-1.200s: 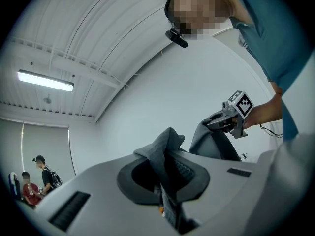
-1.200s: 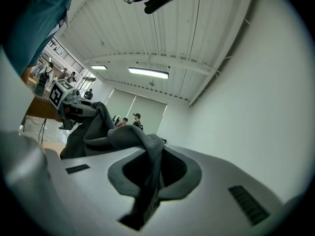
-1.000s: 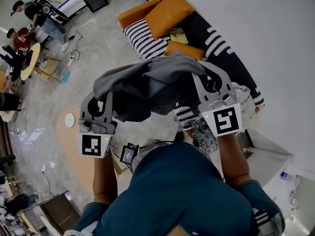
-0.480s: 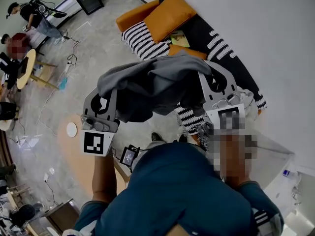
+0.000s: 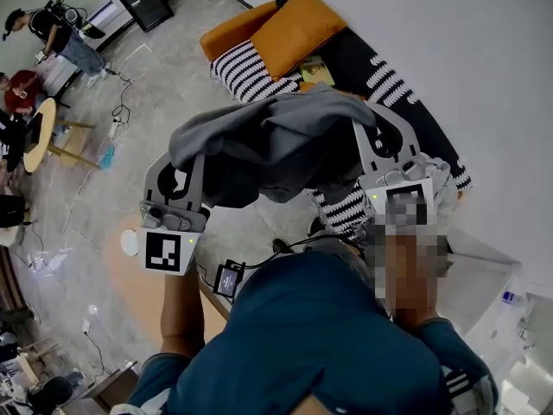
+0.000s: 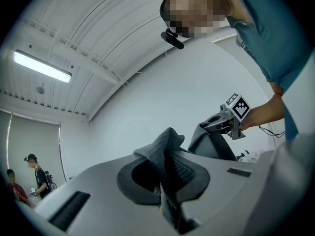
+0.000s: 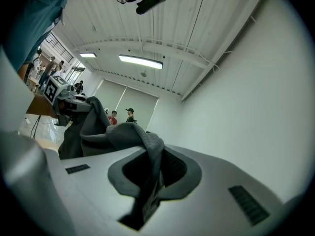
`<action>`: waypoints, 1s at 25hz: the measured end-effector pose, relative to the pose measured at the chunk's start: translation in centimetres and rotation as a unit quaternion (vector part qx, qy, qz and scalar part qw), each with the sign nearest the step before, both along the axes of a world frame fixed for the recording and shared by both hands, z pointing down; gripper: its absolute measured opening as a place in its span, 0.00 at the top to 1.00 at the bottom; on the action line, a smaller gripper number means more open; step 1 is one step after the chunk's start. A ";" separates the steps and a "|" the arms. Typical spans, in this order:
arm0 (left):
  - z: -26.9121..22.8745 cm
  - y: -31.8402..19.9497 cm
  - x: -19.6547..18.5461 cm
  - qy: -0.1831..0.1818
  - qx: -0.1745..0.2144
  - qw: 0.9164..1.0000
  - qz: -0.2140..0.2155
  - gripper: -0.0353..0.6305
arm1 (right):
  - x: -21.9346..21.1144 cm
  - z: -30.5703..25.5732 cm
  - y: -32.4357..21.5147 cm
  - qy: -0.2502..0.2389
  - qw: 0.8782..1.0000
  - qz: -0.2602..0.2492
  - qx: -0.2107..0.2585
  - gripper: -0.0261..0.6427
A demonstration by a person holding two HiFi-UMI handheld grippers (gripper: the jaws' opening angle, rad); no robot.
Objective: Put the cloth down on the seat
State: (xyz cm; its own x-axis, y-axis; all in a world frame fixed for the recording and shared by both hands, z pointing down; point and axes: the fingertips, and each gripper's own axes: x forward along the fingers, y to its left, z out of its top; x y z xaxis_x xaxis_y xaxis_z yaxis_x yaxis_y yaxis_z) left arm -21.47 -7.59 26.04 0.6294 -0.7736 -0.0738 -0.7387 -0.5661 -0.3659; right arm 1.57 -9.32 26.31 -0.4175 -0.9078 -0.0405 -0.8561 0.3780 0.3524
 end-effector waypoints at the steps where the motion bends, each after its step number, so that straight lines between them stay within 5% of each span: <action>1: 0.2 -0.6 -0.1 -0.002 -0.002 1.000 -0.001 0.92 | 0.0 0.2 -0.6 0.000 1.000 0.000 -0.003 0.91; 25: 0.4 -13.7 1.8 -0.017 -0.009 0.999 -0.037 0.92 | 1.6 1.0 -14.7 -0.007 0.999 -0.042 -0.007 0.91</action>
